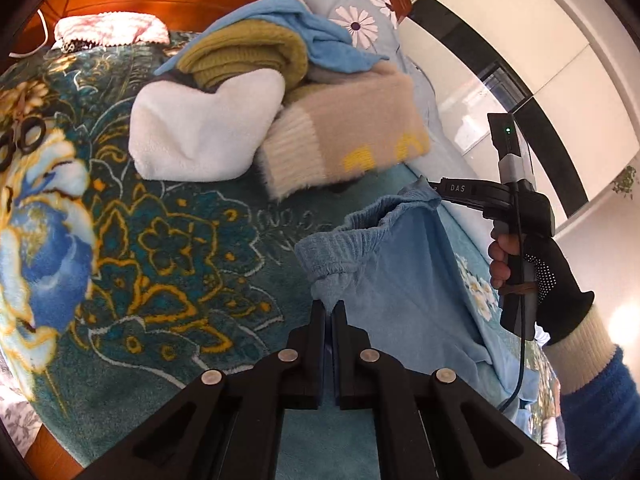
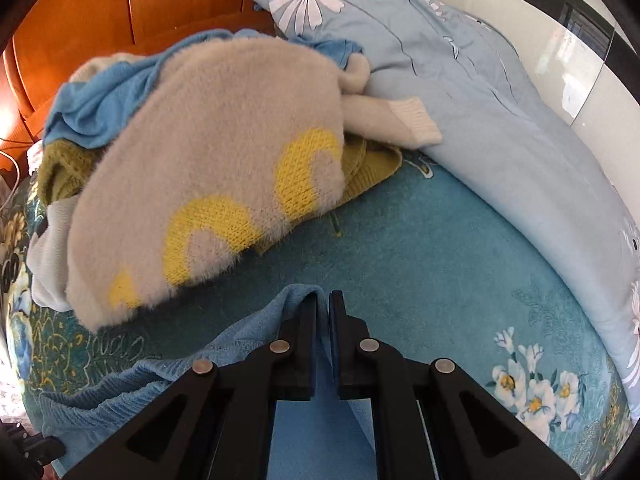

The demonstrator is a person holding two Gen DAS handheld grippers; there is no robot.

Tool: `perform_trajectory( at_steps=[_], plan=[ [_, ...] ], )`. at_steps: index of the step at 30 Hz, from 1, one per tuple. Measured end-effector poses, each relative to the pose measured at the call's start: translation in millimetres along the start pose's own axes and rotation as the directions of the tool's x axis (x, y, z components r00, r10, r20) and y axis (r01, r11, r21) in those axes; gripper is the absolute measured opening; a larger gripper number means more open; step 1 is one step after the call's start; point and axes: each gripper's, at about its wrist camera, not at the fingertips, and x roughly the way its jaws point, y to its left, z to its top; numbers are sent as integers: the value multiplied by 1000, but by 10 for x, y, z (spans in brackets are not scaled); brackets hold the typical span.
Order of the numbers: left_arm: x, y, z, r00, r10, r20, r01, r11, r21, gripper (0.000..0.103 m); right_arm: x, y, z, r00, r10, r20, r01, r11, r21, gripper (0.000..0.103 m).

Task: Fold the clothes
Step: 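Lift and lay the sweatpants flat with both grippers, then release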

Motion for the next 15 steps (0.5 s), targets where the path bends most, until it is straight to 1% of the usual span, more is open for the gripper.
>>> perform_trajectory(
  at_steps=[5, 8, 12, 15],
  plan=[
    [131, 179, -57, 999, 9, -33, -10, 999, -34, 4, 371, 20, 2, 998, -7, -70, 8, 1000, 16, 6],
    [198, 258, -97, 999, 14, -52, -16, 999, -47, 5, 514, 3, -15, 995, -3, -95, 7, 999, 39, 6],
    [255, 315, -137, 998, 16, -69, -20, 998, -64, 7, 540, 5, -27, 995, -18, -102, 22, 999, 34, 6],
    [266, 325, -143, 997, 21, -74, -27, 997, -73, 7, 430, -16, -13, 995, -27, -92, 30, 999, 30, 8]
  ],
)
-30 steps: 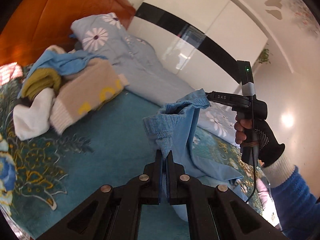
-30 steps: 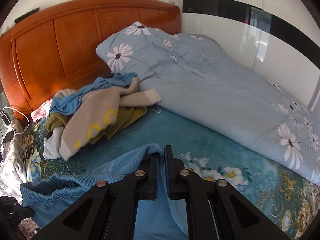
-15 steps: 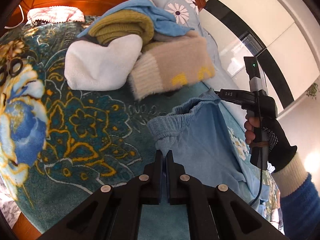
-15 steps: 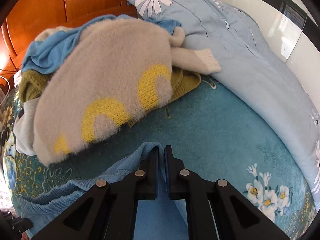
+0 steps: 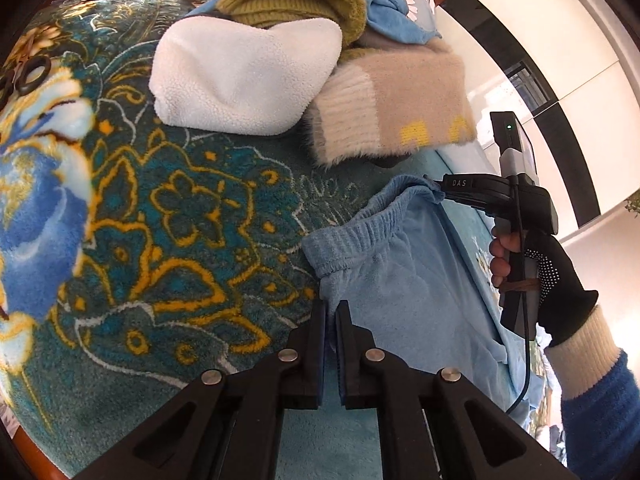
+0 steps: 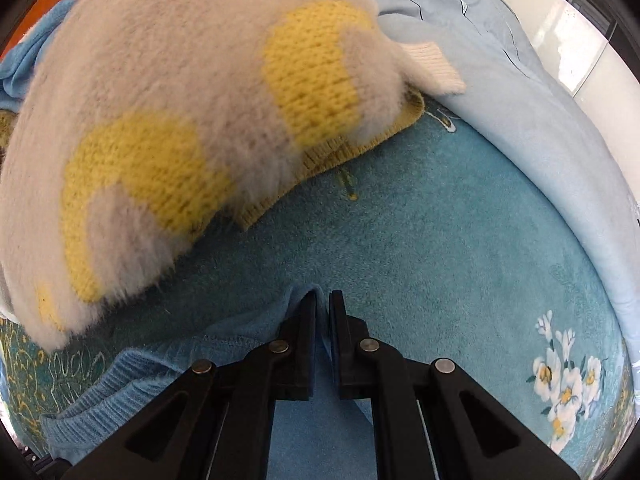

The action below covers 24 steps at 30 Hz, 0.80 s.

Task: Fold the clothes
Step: 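Lift and lay the sweatpants flat with both grippers, then release, then grasp the sweatpants leg hem with the right gripper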

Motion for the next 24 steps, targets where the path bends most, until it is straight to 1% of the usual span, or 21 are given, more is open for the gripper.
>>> perform_trajectory(
  at_steps=[1, 2, 3, 4, 5, 8, 9, 10, 12, 14, 16, 18, 19, 21, 23, 24],
  plan=[
    [-10, 0, -13, 1000, 6, -3, -6, 1000, -2, 7, -52, -13, -2, 1000, -1, 6, 1, 1000, 1, 13],
    [-25, 0, -30, 1000, 11, -7, -11, 1000, -4, 9, -122, -32, -14, 1000, -1, 21, 1, 1000, 4, 31],
    [-45, -5, -47, 1000, 23, -12, -23, 1000, -5, 14, -222, -63, -44, 999, 1, 47, -1, 1000, 12, 42],
    [-82, -11, -67, 999, 42, -10, -42, 999, -5, 22, -346, -111, -94, 997, 13, 75, -14, 1000, 20, 63],
    [-134, -20, -88, 998, 57, -2, -57, 998, -5, 30, -485, -173, -159, 994, 37, 101, -40, 999, 26, 68],
    [-323, -97, -125, 995, 94, 30, -95, 995, 5, 41, -922, -413, -405, 978, 100, 182, -112, 992, 57, 69],
    [-386, -146, -118, 994, 97, 41, -98, 995, 11, 44, -1077, -530, -519, 971, 112, 212, -131, 988, 77, 69],
    [-449, -195, -110, 994, 100, 53, -101, 995, 16, 50, -1233, -675, -660, 965, 114, 238, -141, 985, 100, 69],
    [-572, -316, -171, 993, 86, 82, -89, 995, 39, 56, -1552, -1035, -1012, 955, 89, 282, -137, 978, 156, 69],
    [-617, -498, -171, 993, 66, 100, -73, 995, 66, 67, -1843, -1427, -1444, 947, 34, 320, -111, 968, 226, 71],
    [-542, -735, -179, 996, 43, 82, -51, 994, 95, 68, -2126, -1810, -1975, 940, -40, 339, -74, 946, 317, 71],
    [-428, -923, -233, 999, 24, 47, -30, 993, 115, 68, -2317, -2208, -2537, 933, -124, 338, -38, 900, 434, 71],
    [-365, -1021, -278, 999, 20, 26, -23, 992, 125, 68, -2389, -2397, -2867, 933, -162, 323, -23, 865, 501, 71],
    [-244, -1223, -361, 1000, 14, -15, -12, 989, 146, 68, -2422, -2715, -3515, 943, -215, 255, 6, 775, 632, 71],
    [-122, -1420, -485, 999, 10, -52, -2, 986, 169, 68, -2388, -2960, -4151, 959, -228, 169, 30, 674, 738, 71],
    [-77, -1514, -565, 998, 12, -69, 1, 983, 185, 68, -2361, -3048, -4433, 965, -222, 142, 30, 626, 779, 71]
  ],
)
